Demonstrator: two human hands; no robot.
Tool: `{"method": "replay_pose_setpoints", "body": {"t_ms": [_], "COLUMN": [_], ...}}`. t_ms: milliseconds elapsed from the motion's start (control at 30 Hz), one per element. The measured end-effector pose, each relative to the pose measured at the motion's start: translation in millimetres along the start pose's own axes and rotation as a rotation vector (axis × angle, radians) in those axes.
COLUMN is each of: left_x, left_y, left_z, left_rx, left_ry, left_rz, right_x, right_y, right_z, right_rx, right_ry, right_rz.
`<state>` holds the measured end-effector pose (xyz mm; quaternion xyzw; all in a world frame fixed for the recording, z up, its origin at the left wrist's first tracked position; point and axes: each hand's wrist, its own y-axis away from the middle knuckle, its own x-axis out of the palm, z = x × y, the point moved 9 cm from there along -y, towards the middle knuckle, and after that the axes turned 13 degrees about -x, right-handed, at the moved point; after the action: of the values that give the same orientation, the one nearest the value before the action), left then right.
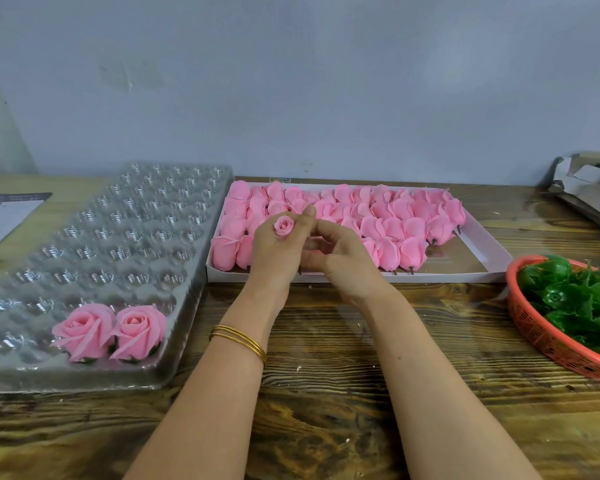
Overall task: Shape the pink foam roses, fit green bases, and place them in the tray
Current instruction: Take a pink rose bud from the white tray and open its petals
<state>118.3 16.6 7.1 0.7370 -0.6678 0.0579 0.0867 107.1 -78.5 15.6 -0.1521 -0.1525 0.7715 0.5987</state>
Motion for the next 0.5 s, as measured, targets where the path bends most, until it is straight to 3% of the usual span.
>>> {"method": "replay_pose_setpoints", "body": {"t_ms": [167, 367, 500], "left_x": [-1, -3, 5], "left_y": [2, 8, 7], "left_z": [-1, -14, -11], "left_rx": [0.022, 0.177, 0.191], "left_ry": [-0.028, -0.260, -0.357], "left_rz": [-0.023, -0.135, -0.092], "right_x": [-3, -22, -17], "right_y": [0, -1, -3], "right_z": [0, 0, 4], "right_rx": [0.019, 0.035, -0.008], "right_ry": [0.015, -0.026, -0.093], "right_rz": [-0.053, -0.246, -0.226]}}
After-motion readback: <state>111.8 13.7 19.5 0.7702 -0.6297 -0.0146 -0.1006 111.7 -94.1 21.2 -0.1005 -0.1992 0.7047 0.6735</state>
